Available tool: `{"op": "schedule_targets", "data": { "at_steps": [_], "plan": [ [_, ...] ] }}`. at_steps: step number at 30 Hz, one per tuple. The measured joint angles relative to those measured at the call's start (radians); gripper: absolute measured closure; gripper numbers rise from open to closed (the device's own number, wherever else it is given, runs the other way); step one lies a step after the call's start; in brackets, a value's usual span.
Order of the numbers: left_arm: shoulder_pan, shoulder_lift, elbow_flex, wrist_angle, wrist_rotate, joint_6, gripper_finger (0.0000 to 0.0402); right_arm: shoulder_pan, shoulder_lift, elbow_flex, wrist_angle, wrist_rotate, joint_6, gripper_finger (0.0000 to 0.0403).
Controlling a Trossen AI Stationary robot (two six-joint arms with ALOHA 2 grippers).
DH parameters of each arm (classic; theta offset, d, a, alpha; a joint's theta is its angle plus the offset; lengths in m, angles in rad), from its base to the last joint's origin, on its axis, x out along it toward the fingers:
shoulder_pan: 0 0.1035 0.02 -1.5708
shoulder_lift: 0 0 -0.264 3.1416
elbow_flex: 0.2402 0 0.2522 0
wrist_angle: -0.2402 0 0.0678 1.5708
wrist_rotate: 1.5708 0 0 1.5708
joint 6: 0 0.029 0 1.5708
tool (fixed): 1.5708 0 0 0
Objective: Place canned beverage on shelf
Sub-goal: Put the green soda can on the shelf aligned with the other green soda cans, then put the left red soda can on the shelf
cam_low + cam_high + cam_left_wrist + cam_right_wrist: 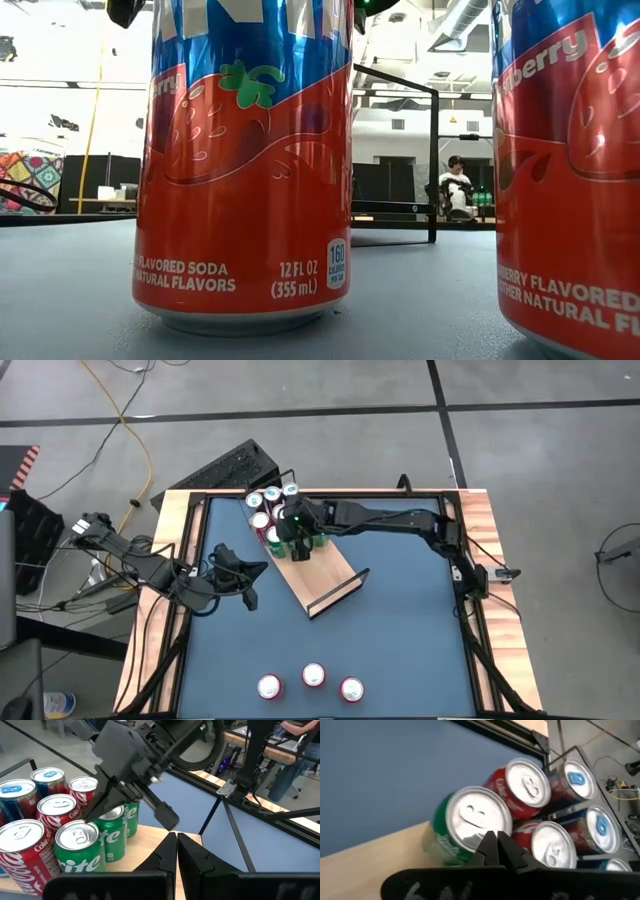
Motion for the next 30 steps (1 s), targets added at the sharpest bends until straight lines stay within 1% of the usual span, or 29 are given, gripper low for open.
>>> {"op": "schedule_targets", "data": {
  "at_steps": [10, 25, 30],
  "plan": [
    [0.000, 0.000, 0.000, -0.001, 0.001, 0.000, 0.0401, 0.024, 0.000, 0.000, -0.061, 0.001, 0.020, 0.0403],
    [0.000, 0.000, 0.000, -0.019, -0.001, 0.000, 0.0401, 0.072, -0.006, 0.000, -0.067, 0.000, 0.012, 0.0403],
    [0.000, 0.000, 0.000, -0.033, -0.006, 0.000, 0.0401, 0.085, -0.044, 0.069, -0.107, 0.000, -0.008, 0.0403]
  ]
}}
